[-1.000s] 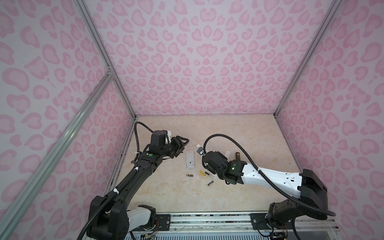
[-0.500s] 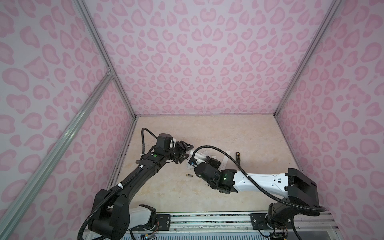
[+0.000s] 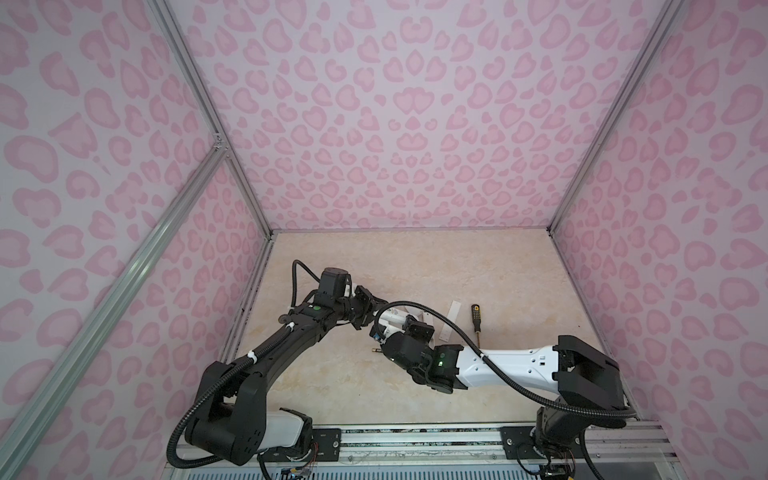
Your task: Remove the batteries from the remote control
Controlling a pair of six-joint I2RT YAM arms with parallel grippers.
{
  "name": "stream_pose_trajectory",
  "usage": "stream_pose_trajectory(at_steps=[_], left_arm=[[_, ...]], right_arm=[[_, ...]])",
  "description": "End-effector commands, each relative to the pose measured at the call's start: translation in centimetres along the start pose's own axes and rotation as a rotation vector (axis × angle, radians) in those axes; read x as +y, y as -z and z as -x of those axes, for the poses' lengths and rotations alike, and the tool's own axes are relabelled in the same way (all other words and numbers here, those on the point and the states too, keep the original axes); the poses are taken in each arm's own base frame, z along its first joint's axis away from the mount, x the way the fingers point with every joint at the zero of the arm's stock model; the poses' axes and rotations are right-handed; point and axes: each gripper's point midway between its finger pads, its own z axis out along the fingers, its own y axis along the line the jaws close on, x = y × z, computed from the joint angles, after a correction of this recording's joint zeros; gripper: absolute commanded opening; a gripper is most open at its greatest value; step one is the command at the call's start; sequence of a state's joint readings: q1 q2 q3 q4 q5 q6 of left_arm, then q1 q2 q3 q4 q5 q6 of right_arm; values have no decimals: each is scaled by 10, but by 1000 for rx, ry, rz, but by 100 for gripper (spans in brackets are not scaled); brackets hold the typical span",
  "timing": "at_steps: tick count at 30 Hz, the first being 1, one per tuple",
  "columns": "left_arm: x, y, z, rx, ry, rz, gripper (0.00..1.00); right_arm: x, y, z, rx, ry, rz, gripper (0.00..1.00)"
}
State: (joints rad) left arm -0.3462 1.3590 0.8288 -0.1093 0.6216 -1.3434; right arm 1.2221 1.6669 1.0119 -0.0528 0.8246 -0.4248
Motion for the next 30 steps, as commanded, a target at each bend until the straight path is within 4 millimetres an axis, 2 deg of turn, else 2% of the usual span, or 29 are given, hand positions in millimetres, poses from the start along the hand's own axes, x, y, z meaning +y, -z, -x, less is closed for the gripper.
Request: stream_pose_trajectory(at_steps=[1,6,9,18,23,27,30], left_arm=[[-13,1,-1,5,-68,-35,10],[-16,2,0,1,-113,-40,4],[-20,1,2,-3,-165,-42,4],[-34,9,13,-37,-404,-108,4],[-50,23,8,-70,-609,-188,4],[-64,40,-2,-112,-750,-242,4],[-69,51,-7,-140,-790,-274,4]], right_arm=[[-4,2,3,-11,-10,-19,14],[-12,14,11,-60,-91,26,47],[-21,24,14,-100,-171,56,57],[-48,55,27,-219,-457,174,56],[-59,65,47,-340,-717,394,58],[-81,59,49,-369,-952,514,61],[-89,50,47,-356,-1104,617,60]])
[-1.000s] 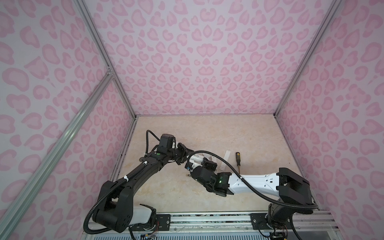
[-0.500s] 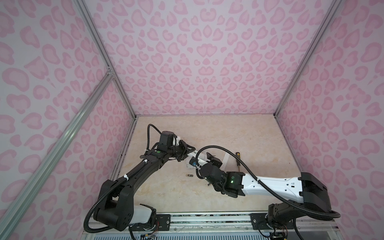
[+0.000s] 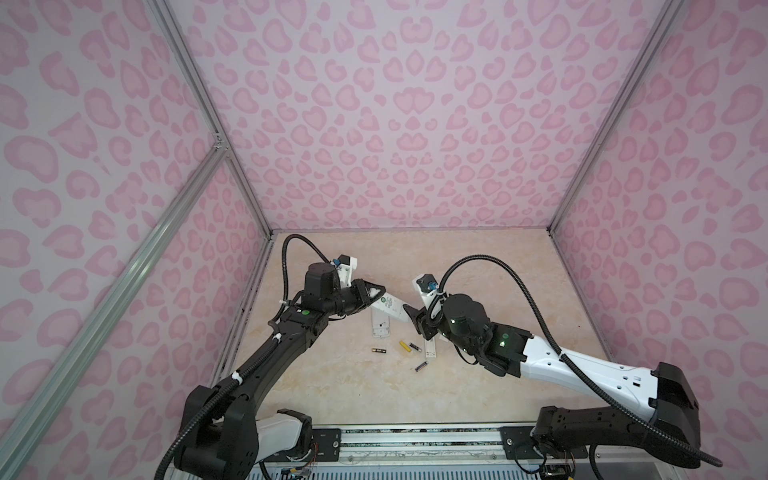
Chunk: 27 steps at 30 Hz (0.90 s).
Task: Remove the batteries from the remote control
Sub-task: 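Hold the remote between both grippers with its battery cover exposed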
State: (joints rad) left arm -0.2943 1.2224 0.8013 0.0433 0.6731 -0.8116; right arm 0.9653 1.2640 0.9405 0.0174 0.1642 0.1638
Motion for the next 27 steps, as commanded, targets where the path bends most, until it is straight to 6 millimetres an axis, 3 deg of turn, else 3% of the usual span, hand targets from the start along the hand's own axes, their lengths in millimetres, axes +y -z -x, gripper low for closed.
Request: stream_pose_trajectory(at_steps=[1,6,13,27], left_arm=[[-17,9,8,-53,-129,-64,4],[-32,16,16,-99,-130,-145,4],[-48,20,20,-109,-151,-215,4],[-50,20,17,-109,-141,-258,4]], right_arm=[[17,-4,5,10,-264,198,59],[12,-9,4,-15,-477,309,59],[9,-21,-2,9,-570,348,60],[0,-34,-4,-11,-710,415,56]])
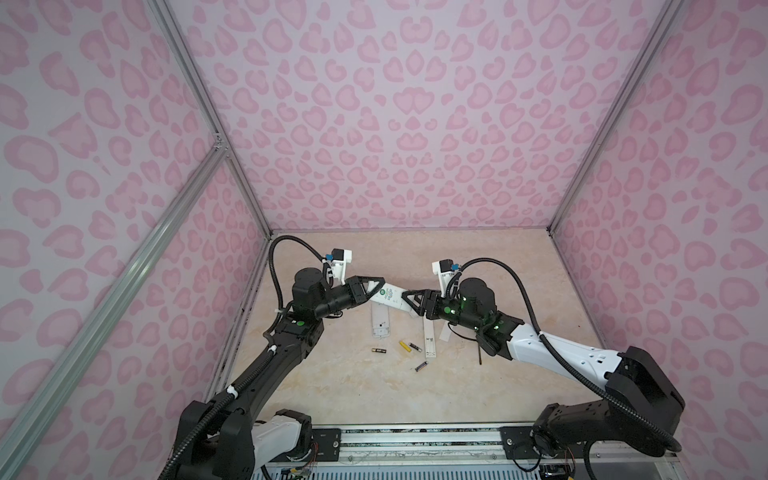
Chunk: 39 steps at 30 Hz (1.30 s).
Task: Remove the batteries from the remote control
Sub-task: 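Hold the remote between both grippers with its battery cover exposed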
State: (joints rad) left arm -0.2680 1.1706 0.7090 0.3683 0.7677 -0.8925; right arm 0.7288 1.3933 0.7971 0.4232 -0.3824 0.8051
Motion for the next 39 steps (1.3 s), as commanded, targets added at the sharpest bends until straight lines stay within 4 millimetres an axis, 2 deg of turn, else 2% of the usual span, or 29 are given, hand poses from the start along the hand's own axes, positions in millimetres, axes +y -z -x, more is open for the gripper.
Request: stream_pose_trajectory(at_steps=[1,17,19,22,25,39], left_arm=[[-12,1,4,-14,-37,-49,4],[-8,1,5,-21,-25,-50,4],[-8,2,5,-25,-26,-48,4],[-6,2,4,-26,-19,-45,4],[-5,2,5,-27,-14,-47,4],[3,6,4,-40,1,-31,4]], right_arm=[[11,-1,4,-13,-10,75,56],[1,1,-2,-14,-54,80,36],[0,1,-2,-12,-57,79,36],[-2,0,-4,-7,-62,76,47],[-2,0,-5,1,-67,81,51],[-8,-1,-7,19,-96,73,37]])
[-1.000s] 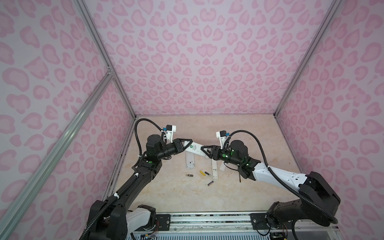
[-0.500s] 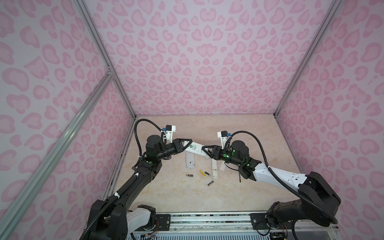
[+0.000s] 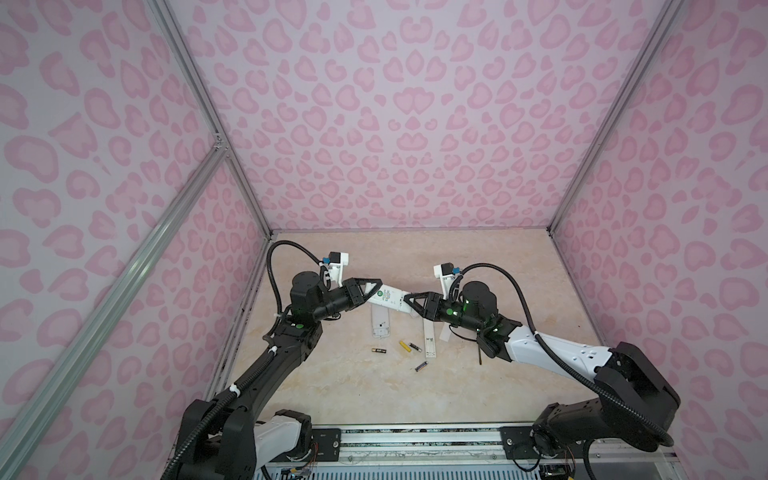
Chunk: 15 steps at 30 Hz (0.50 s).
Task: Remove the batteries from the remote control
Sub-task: 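Hold the remote between both grippers with its battery cover exposed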
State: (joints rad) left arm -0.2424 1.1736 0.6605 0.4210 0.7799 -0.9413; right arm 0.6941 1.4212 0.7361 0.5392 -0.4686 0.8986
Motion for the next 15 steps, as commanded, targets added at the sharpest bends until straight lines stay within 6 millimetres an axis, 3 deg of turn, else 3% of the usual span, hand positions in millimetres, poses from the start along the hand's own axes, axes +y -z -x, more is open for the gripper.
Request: stream_pose_trajectory(at_steps=[1,15], left_arm=[[-10,2,6,-26,-50,-37,4],[-2,5,6,-30,-40,-27,4]], right_arm=[[2,-2,1,-1,-4,17,37],[-2,-8,-4,18,-48,32,28]])
